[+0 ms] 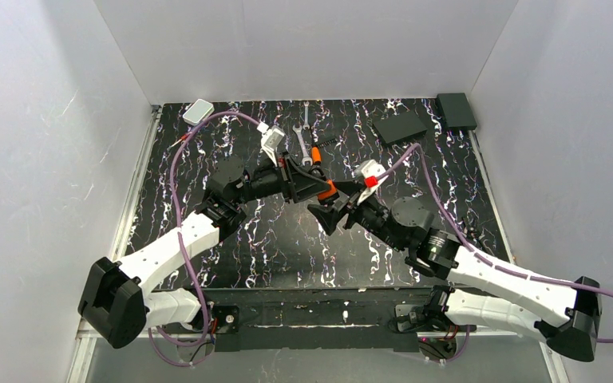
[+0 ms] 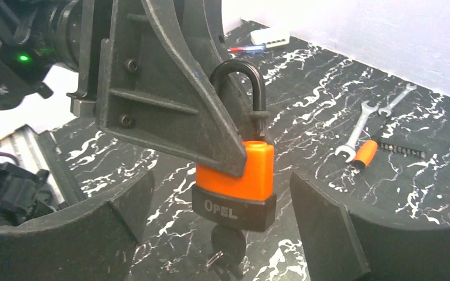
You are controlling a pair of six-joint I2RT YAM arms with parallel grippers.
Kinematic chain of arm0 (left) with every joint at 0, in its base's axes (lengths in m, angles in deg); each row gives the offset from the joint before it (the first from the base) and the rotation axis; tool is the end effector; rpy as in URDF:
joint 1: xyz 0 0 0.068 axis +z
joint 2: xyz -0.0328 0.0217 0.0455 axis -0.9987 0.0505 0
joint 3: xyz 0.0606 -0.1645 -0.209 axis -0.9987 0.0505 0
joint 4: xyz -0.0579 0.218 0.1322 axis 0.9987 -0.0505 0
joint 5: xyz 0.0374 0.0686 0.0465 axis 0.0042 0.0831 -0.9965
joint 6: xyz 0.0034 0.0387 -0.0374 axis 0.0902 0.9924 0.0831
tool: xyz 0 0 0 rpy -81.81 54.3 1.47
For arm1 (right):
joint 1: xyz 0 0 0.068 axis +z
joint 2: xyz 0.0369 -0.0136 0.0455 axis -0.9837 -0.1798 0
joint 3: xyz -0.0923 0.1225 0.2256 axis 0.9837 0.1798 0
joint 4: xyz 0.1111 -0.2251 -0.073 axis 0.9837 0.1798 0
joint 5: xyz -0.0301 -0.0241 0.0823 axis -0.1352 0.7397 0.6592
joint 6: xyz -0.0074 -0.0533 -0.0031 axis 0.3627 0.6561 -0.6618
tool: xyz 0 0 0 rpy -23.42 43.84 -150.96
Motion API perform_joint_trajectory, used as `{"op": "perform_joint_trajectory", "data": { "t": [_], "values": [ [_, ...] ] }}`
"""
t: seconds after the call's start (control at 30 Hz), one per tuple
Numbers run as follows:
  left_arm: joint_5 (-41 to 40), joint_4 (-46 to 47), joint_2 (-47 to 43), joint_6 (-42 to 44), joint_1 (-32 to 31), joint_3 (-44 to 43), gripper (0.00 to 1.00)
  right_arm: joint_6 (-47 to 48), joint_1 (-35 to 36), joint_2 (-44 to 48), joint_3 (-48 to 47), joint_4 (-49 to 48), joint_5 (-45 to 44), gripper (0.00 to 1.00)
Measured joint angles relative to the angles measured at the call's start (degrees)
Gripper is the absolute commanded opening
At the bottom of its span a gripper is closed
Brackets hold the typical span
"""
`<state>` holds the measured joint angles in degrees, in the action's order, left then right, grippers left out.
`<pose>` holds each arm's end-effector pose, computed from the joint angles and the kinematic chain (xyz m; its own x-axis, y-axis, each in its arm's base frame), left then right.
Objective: Unlock with the key
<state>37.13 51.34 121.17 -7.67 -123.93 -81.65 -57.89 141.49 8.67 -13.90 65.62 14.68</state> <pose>0.2040 -0.1810 0.3539 -0.4850 -0.2984 -0.8220 0.8484 0.0672 -0.5250 0.1062 0.1807 0.3519 -0.0438 0.1678 -0.9848 -0.7460 0.6502 0.1440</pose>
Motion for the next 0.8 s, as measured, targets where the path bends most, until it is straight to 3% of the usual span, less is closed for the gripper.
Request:
{"op": "perform_joint_trajectory", "data": {
  "t": [0.47, 0.8],
  "values": [
    [-6.7, -1.9, 0.2, -6.2, 6.7, 2.6, 0.0, 2.0, 0.0, -9.7, -1.0, -3.7, -5.8, 0.75],
    [-6.9, -1.9, 0.1, -6.9, 7.0, 2.7, 0.0, 3.1, 0.0, -13.3, -2.7, -6.5, -7.9, 0.79]
  ]
}}
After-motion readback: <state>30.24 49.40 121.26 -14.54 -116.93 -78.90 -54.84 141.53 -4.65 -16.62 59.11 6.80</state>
